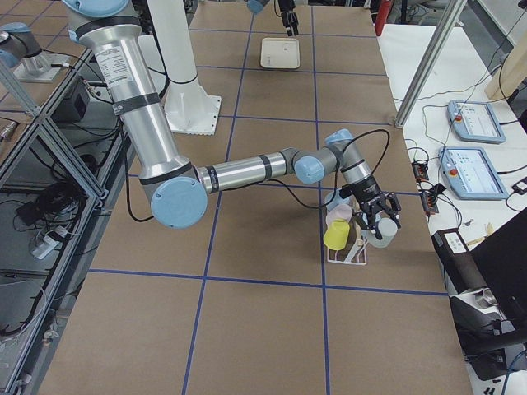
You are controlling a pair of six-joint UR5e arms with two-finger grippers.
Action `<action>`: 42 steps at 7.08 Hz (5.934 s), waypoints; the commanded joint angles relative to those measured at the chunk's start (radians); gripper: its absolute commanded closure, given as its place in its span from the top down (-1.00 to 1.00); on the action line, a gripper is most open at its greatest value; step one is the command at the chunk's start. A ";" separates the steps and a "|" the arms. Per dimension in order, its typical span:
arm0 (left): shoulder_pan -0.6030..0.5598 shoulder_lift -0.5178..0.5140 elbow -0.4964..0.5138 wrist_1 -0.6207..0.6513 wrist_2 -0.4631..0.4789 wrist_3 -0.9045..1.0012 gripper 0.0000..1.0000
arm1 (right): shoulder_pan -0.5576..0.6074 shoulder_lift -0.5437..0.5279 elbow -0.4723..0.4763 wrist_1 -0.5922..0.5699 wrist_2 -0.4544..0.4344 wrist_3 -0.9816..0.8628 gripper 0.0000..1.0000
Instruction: Transfer IKEA cup to right arm and place on rack
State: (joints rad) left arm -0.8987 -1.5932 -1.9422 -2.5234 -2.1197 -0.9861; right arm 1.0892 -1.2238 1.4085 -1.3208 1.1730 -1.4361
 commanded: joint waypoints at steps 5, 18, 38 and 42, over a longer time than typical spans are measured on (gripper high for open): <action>0.003 0.004 -0.009 0.000 0.000 -0.002 1.00 | -0.029 -0.003 -0.016 0.000 -0.064 -0.012 -1.00; 0.003 0.004 -0.023 0.000 -0.002 -0.020 1.00 | -0.051 -0.019 -0.016 0.000 -0.110 0.059 0.98; 0.001 0.048 -0.063 0.005 -0.002 -0.014 1.00 | 0.448 -0.424 0.341 -0.279 1.030 1.482 0.99; -0.002 0.112 -0.052 0.015 -0.003 0.124 1.00 | 0.448 -0.430 0.394 -0.446 1.027 1.435 0.99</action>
State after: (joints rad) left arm -0.8984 -1.5229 -1.9974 -2.5126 -2.1225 -0.9542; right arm 1.5365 -1.6510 1.8022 -1.7592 2.2013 0.0013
